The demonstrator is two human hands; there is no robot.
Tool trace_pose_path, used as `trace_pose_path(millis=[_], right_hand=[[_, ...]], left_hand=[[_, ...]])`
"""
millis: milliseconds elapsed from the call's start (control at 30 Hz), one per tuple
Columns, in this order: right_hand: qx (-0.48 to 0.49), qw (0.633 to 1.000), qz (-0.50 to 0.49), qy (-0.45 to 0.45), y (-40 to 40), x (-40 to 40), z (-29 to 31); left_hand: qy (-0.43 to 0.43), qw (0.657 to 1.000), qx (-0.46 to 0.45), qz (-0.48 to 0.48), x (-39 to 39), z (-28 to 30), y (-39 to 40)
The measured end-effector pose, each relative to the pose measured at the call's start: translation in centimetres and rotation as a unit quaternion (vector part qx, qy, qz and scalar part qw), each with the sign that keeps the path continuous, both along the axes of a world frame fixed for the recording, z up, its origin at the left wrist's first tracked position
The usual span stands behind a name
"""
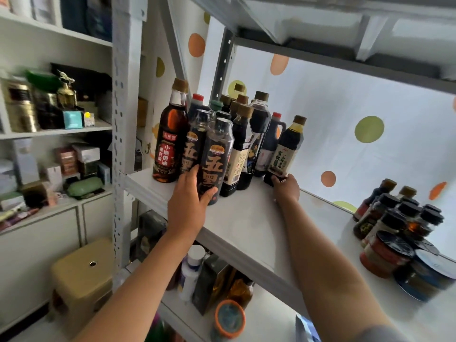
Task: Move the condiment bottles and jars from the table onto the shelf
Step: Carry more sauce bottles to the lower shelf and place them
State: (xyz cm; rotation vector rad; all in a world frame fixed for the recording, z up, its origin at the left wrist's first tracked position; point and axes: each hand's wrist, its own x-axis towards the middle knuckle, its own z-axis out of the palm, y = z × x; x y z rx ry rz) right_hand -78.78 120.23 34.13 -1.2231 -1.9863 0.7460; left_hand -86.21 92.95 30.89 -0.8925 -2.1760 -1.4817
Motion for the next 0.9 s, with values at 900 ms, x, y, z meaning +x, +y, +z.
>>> trace_pose_path(millis=[900], right_hand=[[0.395, 0.815, 0.42, -0.059, -41.7, 0.1, -4.9]], left_hand=[[0.035, 0.991, -0.049, 0.12, 2.4, -7.8, -26.6]])
